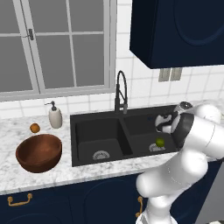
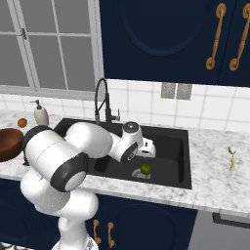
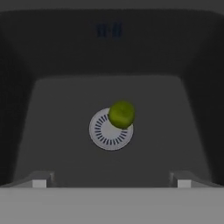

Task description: Pick the lime from the sink and place it in the bowl. Then pick the bowl and place it in the microwave. Then close the microwave door and press the start button.

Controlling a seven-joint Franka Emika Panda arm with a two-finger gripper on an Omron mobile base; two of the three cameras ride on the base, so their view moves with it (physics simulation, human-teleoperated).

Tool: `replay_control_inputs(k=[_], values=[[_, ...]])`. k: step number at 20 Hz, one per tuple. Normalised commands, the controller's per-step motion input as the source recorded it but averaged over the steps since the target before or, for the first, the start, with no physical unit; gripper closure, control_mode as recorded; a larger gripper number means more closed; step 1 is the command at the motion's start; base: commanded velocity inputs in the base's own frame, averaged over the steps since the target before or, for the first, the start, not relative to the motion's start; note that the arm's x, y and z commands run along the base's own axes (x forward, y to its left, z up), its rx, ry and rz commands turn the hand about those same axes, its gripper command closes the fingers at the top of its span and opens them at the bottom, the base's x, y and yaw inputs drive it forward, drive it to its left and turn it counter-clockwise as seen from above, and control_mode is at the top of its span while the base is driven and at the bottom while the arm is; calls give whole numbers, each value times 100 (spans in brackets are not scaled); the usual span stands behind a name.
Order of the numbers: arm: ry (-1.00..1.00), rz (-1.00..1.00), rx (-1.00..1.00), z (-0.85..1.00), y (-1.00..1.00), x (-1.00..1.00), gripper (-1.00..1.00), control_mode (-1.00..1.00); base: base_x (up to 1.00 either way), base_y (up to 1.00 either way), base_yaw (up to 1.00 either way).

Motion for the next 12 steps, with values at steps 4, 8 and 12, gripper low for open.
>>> replay_control_inputs(k=[4,8,12], values=[[2,0,0,-31,-27,57,-100,-100,0,0,0],[-2,0,0,-28,-23,47,-100,-100,0,0,0],[0,0,1,-27,-15,37,-100,-100,0,0,0]])
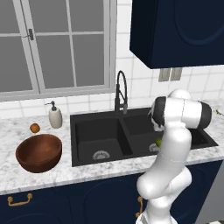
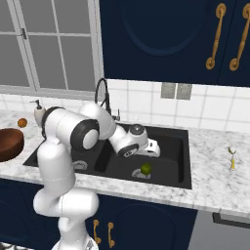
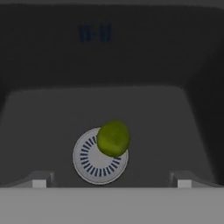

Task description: Pick the lime from the sink and place it in the bowl. Then pick the bowl and place it in the microwave. Then close the microwave door and press the start button.

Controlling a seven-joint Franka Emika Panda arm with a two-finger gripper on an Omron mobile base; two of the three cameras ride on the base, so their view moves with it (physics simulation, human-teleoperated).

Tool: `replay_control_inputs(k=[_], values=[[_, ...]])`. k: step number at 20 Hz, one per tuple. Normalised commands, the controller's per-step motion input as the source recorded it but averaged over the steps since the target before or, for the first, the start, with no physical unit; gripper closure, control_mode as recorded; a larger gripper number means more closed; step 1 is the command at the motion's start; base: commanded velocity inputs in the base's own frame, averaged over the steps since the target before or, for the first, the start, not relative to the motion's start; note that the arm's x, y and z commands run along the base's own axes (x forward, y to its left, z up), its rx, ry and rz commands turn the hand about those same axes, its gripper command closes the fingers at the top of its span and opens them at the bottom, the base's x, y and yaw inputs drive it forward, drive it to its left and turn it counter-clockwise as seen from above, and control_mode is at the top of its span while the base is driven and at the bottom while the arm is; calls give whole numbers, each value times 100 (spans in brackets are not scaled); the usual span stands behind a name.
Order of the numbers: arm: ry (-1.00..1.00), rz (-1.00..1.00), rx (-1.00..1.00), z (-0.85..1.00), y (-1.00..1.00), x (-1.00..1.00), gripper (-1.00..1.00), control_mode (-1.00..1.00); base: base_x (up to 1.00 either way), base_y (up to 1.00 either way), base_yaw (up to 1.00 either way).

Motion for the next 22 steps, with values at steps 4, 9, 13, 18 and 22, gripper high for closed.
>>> replay_control_inputs(k=[4,9,13,18,22], values=[[6,0,0,-36,-4,2,-100,-100,0,0,0],[2,0,0,-24,0,5,-100,-100,0,0,0],[2,0,0,-22,0,7,-100,-100,0,0,0],[0,0,0,-25,0,39,-100,-100,0,0,0],[0,0,0,-28,-1,43,-100,-100,0,0,0]])
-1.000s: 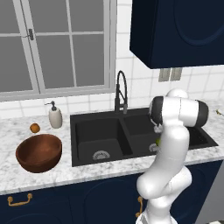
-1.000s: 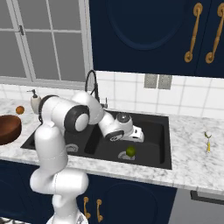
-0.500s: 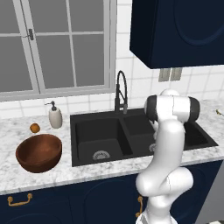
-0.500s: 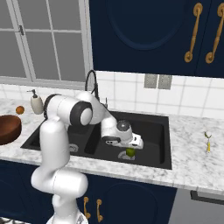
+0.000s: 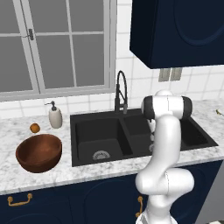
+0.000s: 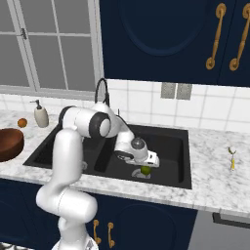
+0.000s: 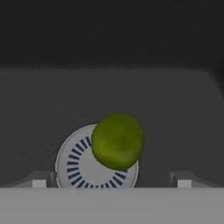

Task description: Pick the lime from the sink and place it in the bowl. Then pick the bowl and place it in the microwave. Then close the microwave door and press the start button.

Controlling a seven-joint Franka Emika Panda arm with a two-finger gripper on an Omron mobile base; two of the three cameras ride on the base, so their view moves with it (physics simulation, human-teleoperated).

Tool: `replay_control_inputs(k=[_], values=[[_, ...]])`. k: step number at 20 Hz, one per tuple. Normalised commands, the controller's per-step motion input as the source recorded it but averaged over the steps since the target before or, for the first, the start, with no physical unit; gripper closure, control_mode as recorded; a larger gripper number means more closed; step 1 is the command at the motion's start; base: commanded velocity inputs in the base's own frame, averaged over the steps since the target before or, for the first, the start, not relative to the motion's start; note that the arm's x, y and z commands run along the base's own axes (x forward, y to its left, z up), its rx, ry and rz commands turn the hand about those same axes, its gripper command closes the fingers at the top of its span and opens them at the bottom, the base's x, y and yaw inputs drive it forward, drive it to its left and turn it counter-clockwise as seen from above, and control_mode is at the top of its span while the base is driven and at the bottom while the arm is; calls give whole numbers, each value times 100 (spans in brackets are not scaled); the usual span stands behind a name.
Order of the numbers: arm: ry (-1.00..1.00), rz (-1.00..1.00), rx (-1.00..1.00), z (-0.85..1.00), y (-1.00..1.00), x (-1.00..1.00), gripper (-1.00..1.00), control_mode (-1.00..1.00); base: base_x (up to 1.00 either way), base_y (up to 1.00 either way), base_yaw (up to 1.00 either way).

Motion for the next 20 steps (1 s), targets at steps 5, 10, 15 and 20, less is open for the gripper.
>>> replay_control_inputs(k=[5,10,15,20], values=[[0,0,0,-30,-1,18,-100,-100,0,0,0],[2,0,0,-21,-4,27,-100,-100,0,0,0],[3,0,0,-18,-15,18,-100,-100,0,0,0],[0,0,0,-9,-11,21,-100,-100,0,0,0]])
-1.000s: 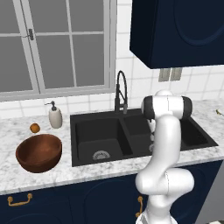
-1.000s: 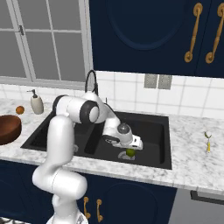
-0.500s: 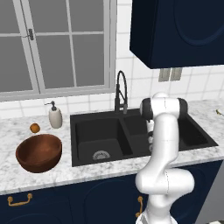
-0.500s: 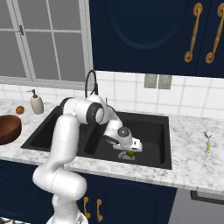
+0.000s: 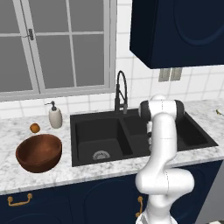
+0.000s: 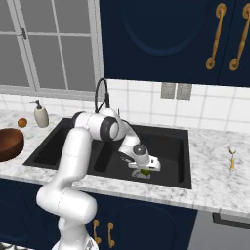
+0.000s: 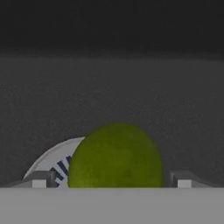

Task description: Pick the lime from the sink and place it in the bowl. Then pick the bowl and place it in the microwave. Then close the microwave door and press the start button.

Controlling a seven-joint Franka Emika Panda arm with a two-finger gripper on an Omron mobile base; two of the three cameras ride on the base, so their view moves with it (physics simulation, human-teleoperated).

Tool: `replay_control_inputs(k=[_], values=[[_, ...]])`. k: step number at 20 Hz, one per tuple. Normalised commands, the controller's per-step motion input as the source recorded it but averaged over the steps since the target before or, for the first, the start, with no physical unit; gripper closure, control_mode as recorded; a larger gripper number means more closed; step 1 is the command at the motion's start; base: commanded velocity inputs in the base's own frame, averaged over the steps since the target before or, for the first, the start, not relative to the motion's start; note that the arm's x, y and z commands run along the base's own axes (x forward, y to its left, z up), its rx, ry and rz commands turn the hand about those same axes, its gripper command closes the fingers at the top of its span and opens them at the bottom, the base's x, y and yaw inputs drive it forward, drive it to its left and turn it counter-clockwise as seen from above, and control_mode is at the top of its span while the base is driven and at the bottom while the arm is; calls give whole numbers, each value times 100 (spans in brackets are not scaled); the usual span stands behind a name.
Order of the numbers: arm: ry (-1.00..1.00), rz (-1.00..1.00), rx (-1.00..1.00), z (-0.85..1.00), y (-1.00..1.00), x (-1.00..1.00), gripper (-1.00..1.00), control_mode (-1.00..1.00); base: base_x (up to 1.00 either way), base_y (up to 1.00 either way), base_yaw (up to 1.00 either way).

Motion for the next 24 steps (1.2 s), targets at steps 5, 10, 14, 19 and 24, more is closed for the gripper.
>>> replay_control_inputs(k=[5,10,14,19,24], values=[[0,0,0,-17,-9,19,100,-100,0,0,0],[0,0,0,-24,-1,3,100,-100,0,0,0],[-2,-4,0,11,0,-27,100,-100,0,0,0],[-16,-3,0,82,0,-50,100,-100,0,0,0],[-26,0,1,100,0,-42,100,-100,0,0,0]])
